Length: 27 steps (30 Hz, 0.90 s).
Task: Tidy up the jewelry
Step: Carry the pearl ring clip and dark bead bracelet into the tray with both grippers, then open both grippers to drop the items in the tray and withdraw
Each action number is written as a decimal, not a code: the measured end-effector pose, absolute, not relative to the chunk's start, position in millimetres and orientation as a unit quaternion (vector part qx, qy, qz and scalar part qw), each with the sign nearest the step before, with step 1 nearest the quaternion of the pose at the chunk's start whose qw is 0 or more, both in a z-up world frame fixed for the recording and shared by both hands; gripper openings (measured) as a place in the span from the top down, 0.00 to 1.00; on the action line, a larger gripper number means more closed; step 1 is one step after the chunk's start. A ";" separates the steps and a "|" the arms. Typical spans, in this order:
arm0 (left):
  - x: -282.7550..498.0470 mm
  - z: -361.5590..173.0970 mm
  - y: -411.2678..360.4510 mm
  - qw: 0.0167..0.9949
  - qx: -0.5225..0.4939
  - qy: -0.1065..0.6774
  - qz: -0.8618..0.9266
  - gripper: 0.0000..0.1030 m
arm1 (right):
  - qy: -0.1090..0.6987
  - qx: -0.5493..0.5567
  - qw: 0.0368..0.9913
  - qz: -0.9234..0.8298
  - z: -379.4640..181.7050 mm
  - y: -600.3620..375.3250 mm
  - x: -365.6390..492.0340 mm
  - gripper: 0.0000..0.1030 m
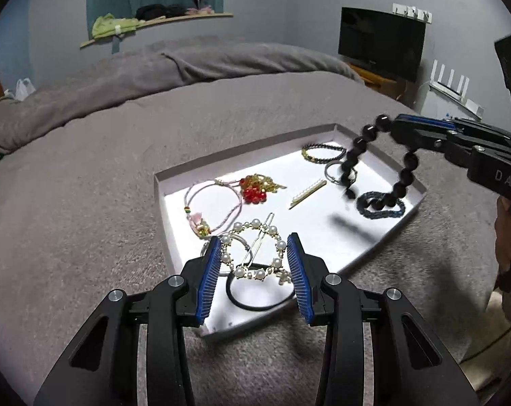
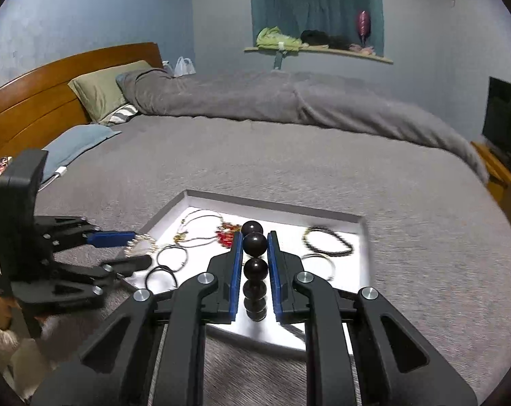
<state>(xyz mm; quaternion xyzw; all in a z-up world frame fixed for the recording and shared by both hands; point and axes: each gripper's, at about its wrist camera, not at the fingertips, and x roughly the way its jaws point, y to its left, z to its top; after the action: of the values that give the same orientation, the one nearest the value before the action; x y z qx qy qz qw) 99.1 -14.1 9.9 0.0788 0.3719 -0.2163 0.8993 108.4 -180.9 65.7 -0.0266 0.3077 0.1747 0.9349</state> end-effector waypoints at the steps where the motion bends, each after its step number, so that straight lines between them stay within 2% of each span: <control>1: 100.8 8.5 -14.6 0.899 0.080 0.373 -0.217 0.60 | 0.312 -0.024 0.932 0.183 62.4 -176.1 112.2 0.86; 17: 124.8 -6.6 -21.7 0.888 0.094 0.389 -0.227 0.60 | 0.431 -0.060 0.884 0.170 1.5 -180.3 138.1 0.86; 25: 132.0 -10.2 -30.4 0.878 0.098 0.405 -0.237 0.60 | 0.453 -0.045 0.873 0.174 -9.3 -182.4 144.6 0.86; 27: 135.6 -10.5 -34.1 0.874 0.102 0.410 -0.239 0.60 | 0.452 -0.042 0.874 0.172 -8.3 -184.7 144.1 0.79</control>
<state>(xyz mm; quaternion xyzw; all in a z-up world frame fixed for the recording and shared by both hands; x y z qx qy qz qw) 135.6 -34.1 -10.5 0.1022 0.4098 -0.2393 0.8743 144.1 -184.7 -8.3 -0.0415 0.4519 0.1718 0.8744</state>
